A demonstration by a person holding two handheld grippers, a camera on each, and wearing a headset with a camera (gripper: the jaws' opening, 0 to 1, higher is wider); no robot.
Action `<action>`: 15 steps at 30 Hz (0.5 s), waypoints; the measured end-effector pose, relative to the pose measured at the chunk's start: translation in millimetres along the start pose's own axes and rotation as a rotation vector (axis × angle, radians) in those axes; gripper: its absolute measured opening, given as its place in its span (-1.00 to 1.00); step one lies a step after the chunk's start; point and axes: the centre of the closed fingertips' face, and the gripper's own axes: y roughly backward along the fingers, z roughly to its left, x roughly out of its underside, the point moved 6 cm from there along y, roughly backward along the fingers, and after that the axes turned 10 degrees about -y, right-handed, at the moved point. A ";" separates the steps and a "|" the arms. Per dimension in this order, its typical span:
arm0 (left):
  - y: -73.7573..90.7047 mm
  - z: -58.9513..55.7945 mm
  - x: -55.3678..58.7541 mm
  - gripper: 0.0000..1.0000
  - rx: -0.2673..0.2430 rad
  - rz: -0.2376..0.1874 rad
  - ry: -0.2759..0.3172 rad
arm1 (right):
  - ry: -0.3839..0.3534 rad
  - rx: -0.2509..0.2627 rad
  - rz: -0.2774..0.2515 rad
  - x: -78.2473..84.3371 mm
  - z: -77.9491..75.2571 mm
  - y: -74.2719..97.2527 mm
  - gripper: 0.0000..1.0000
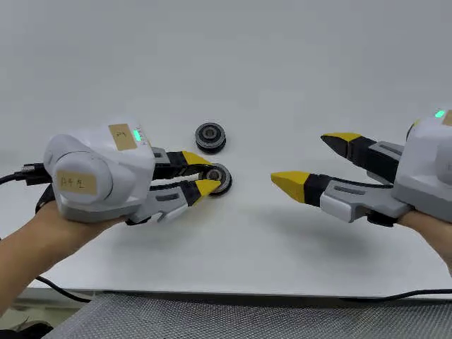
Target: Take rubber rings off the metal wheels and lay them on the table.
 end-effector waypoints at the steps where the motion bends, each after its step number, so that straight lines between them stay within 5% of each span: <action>1: 0.0 0.0 -0.1 -0.70 0.000 0.000 0.000 | 0.002 -0.011 0.002 -1.2 1.8 -1.8 0.24; 15: 0.0 0.0 1.0 -0.71 0.023 0.015 -0.001 | 0.014 -0.172 0.040 -6.2 26.2 -22.0 0.24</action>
